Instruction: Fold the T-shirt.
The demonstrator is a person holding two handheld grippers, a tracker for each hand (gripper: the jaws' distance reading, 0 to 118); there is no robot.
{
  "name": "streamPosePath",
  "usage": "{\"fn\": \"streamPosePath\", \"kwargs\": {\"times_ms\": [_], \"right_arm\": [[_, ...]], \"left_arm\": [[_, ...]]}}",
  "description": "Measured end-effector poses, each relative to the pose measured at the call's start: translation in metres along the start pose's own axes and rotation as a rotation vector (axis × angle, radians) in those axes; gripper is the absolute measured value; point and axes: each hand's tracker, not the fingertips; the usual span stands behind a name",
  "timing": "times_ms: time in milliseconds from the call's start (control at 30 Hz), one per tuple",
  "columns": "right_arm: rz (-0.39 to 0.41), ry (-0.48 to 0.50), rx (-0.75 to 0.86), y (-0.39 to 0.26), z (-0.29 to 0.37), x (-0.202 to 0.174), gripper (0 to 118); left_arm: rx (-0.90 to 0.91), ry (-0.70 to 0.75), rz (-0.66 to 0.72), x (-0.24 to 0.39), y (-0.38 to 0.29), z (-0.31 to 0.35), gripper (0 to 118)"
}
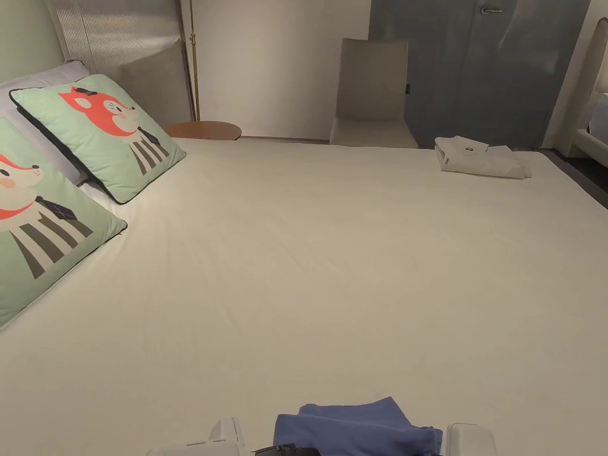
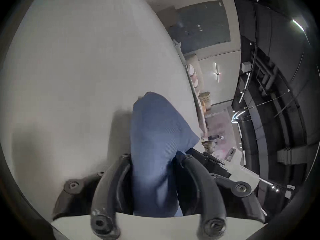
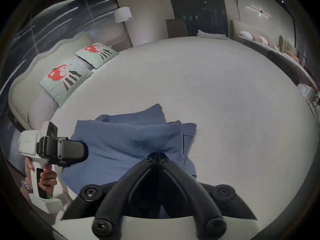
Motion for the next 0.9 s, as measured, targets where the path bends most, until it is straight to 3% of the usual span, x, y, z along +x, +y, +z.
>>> {"fn": "streamPosePath", "kwargs": {"times_ms": [67, 267, 600, 800, 867, 900], "right_arm": [[-0.005, 0.017, 0.008, 0.003, 0.004, -0.003, 0], [0.031, 0.028, 0.057, 0.021, 0.007, -0.028, 0], [0.082, 0.055, 0.079, 0.040, -0.008, -0.080, 0], [0.104, 0.065, 0.068, 0.042, -0.013, -0.096, 0], [0.105, 0.067, 0.066, 0.043, -0.014, -0.097, 0], [0.109, 0.067, 0.065, 0.043, -0.014, -0.098, 0]], "left_arm": [[-0.008, -0.013, 0.013, 0.000, 0.003, 0.010, 23], [0.093, -0.002, -0.020, -0.005, 0.031, 0.090, 21], [0.362, 0.249, 0.034, -0.067, 0.091, 0.283, 21], [0.413, 0.338, 0.123, -0.094, 0.105, 0.316, 21], [0.415, 0.377, 0.129, -0.093, 0.104, 0.311, 26], [0.431, 0.449, 0.105, -0.088, 0.103, 0.306, 37]]}}
